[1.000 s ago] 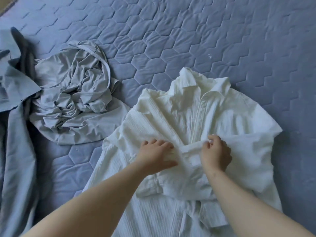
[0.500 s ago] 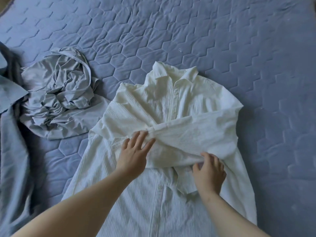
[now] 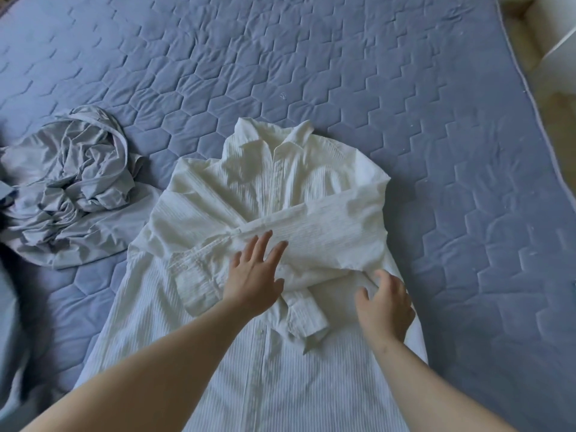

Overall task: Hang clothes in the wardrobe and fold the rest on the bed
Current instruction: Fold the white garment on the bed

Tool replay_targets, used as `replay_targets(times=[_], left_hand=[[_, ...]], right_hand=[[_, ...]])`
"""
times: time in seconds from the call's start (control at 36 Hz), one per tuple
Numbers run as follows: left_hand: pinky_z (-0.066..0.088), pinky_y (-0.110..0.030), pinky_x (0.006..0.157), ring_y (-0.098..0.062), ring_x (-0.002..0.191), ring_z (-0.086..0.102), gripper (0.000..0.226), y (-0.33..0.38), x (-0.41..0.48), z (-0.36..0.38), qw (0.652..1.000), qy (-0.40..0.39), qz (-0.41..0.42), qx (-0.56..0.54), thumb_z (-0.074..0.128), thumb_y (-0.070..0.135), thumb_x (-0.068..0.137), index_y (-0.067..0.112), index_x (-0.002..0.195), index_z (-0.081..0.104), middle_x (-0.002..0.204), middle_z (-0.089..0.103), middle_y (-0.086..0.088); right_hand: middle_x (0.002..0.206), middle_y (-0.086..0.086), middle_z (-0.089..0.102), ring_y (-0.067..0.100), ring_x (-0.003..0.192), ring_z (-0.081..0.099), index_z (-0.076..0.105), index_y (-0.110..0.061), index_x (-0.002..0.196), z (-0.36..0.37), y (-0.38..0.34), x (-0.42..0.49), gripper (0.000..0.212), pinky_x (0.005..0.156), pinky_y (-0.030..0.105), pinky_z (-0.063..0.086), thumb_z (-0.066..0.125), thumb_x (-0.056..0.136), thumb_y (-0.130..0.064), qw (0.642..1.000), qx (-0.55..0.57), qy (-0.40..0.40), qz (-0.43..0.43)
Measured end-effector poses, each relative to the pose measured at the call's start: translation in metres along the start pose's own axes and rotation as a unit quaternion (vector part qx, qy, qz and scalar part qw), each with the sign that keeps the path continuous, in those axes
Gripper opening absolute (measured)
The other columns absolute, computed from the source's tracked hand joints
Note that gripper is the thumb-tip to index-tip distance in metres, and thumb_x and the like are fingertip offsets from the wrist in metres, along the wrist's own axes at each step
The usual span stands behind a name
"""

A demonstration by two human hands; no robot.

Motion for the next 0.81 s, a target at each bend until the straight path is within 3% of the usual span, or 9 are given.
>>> replay_targets(times=[0.17,0.28,0.39,0.47,0.58,0.69,0.81], left_hand=[[0.009,-0.044,0.116,-0.020,0.146,-0.004,0.071,0.002,0.005,-0.004,1.000,-0.003,-0.010,-0.016,0.048,0.036,0.093,0.034,0.149,0.005,0.158,-0.008,0.002],[0.010,-0.043,0.116,-0.020,0.146,-0.004,0.069,0.009,0.014,0.005,0.999,-0.028,-0.004,-0.024,0.049,0.036,0.094,0.033,0.149,0.007,0.158,-0.005,0.003],[0.010,-0.044,0.116,-0.020,0.146,-0.003,0.069,0.012,0.020,0.014,0.998,-0.054,-0.007,-0.019,0.048,0.035,0.094,0.033,0.149,0.007,0.158,-0.002,0.003],[0.010,-0.042,0.116,-0.019,0.146,-0.001,0.066,0.013,0.015,0.011,1.000,-0.029,0.001,-0.006,0.048,0.032,0.094,0.031,0.149,0.011,0.158,0.002,0.003],[0.017,-0.036,0.112,-0.019,0.141,0.013,0.058,0.012,-0.012,0.013,1.000,-0.017,0.020,0.016,0.047,0.029,0.093,0.030,0.146,0.021,0.153,0.015,0.004],[0.021,-0.034,0.110,-0.018,0.140,0.018,0.057,0.008,-0.047,0.030,0.997,-0.057,0.046,0.035,0.048,0.030,0.092,0.032,0.144,0.024,0.152,0.018,0.005],[0.020,-0.035,0.112,-0.018,0.142,0.013,0.058,-0.003,-0.065,0.038,0.998,-0.054,0.021,0.028,0.048,0.031,0.093,0.031,0.145,0.024,0.156,0.009,0.005]], right_hand=[[0.141,0.008,0.043,0.029,0.128,0.040,0.046,-0.014,0.134,0.000,-0.002,0.010,0.045,0.103,0.042,0.030,0.054,0.090,-0.019,0.999,0.039,0.001,0.007],[0.134,0.009,0.050,0.032,0.122,0.045,0.050,-0.015,0.128,-0.001,0.011,0.023,0.044,0.101,0.047,0.036,0.057,0.085,-0.019,0.998,0.058,0.007,0.035],[0.131,0.008,0.049,0.033,0.120,0.046,0.046,-0.019,0.128,0.001,0.030,0.033,0.050,0.100,0.047,0.038,0.060,0.081,-0.026,0.997,0.021,-0.021,0.073],[0.144,0.008,0.037,0.033,0.127,0.039,0.043,-0.017,0.135,0.005,0.017,0.024,0.055,0.102,0.043,0.032,0.061,0.083,-0.020,0.998,-0.052,-0.025,-0.013],[0.131,0.009,0.050,0.030,0.119,0.046,0.056,-0.011,0.122,0.021,-0.014,-0.015,0.042,0.097,0.039,0.034,0.063,0.081,-0.014,0.983,-0.054,-0.074,-0.162],[0.135,-0.001,0.043,0.019,0.126,0.039,0.048,-0.020,0.131,0.036,-0.006,-0.046,0.045,0.103,0.030,0.027,0.055,0.087,-0.023,0.964,-0.105,-0.136,-0.203],[0.141,-0.004,0.038,0.017,0.129,0.037,0.043,-0.023,0.134,0.030,0.013,-0.052,0.046,0.104,0.030,0.027,0.054,0.090,-0.024,0.977,-0.087,-0.131,-0.145]])
Point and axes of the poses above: each hand's wrist, its own x-axis towards the middle knuckle, its own z-axis out of the palm, y = z × x, the point moved 7 cm from there along x, towards the middle knuckle
